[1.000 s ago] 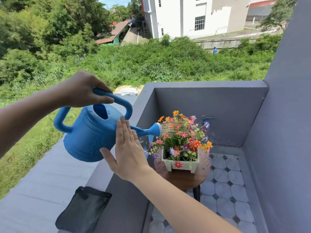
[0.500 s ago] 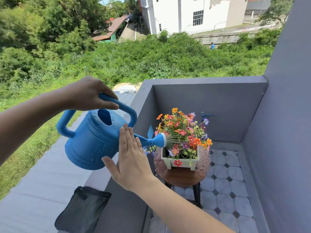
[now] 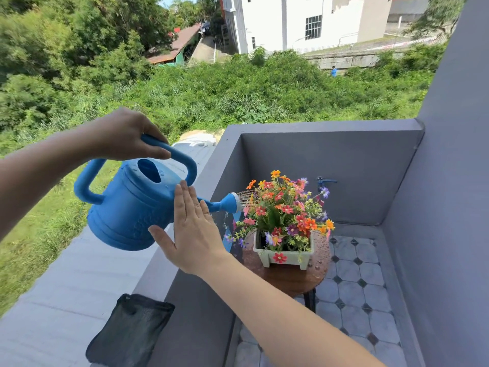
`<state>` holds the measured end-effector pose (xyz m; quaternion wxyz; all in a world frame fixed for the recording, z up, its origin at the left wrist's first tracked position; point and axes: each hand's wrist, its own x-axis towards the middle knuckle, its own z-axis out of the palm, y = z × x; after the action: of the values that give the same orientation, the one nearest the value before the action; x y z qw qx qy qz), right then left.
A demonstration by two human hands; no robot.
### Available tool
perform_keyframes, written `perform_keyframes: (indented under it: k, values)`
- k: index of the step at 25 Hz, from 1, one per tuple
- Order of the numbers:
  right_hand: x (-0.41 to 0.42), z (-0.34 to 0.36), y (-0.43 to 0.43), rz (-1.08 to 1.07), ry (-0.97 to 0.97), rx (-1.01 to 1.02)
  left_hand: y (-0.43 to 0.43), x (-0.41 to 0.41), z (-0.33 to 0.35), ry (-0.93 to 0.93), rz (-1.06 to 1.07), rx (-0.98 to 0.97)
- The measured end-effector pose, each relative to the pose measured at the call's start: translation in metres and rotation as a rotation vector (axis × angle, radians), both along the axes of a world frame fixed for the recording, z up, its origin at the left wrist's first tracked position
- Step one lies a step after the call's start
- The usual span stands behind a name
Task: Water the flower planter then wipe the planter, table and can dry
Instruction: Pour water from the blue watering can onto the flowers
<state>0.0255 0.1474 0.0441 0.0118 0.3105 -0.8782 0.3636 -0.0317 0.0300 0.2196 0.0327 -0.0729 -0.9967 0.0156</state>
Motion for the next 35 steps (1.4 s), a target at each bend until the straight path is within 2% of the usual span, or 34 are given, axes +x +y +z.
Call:
perform_keyframes:
  k: [9,16,22,30,35]
  values:
    - [0.02,-0.006,0.024,-0.01,0.022,-0.054,0.018,0.002,-0.006,-0.05,-0.051,0.012]
    - [-0.01,0.004,0.04,-0.096,0.043,-0.06,0.038,-0.02,0.005,-0.019,-0.058,0.048]
    - [-0.032,0.013,0.027,-0.069,0.028,-0.062,0.027,-0.033,0.014,0.012,0.015,0.02]
    - [-0.015,0.01,0.015,-0.006,0.003,-0.094,0.017,-0.023,0.017,-0.068,0.018,-0.065]
    - [-0.003,0.009,0.026,-0.034,0.008,-0.16,0.031,-0.023,0.019,-0.102,-0.005,-0.053]
